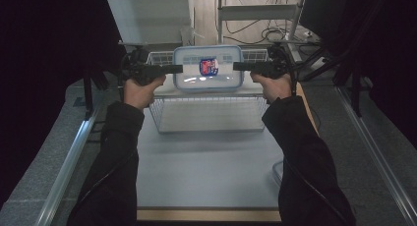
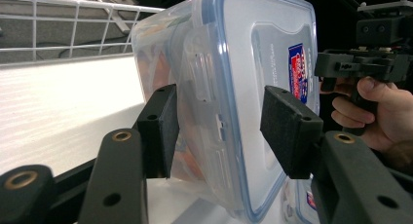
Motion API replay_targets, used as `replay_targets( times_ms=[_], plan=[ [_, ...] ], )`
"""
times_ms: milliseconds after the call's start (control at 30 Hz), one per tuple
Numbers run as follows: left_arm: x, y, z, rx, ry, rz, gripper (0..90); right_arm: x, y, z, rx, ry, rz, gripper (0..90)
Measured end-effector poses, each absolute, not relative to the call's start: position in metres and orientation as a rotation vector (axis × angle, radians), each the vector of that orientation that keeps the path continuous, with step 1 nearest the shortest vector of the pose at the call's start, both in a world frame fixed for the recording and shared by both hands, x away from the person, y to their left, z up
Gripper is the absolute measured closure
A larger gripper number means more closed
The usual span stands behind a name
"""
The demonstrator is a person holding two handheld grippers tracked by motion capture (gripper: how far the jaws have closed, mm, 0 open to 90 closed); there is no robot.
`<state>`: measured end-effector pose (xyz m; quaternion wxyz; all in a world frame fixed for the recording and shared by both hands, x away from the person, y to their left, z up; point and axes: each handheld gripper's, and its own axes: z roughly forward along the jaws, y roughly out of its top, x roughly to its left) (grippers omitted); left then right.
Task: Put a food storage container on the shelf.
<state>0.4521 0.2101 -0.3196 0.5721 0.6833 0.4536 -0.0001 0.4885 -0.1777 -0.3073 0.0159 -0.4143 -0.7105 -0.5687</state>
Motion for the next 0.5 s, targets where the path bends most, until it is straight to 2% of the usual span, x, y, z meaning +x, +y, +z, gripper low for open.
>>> replay_targets(
  times_ms=[133, 500],
  plan=[
    [0.4522, 0.2089, -0.3223, 1.622, 1.066, 0.033, 45.6, 0.4895, -0.1759, -0.3067, -1.314, -2.242, -1.779, 44.4],
    [0.4435, 0.2102, -0.32, 1.641, 1.029, 0.134, 40.3, 0.4873, -0.1772, -0.3024, -1.33, -2.355, -1.787, 49.7]
  ],
)
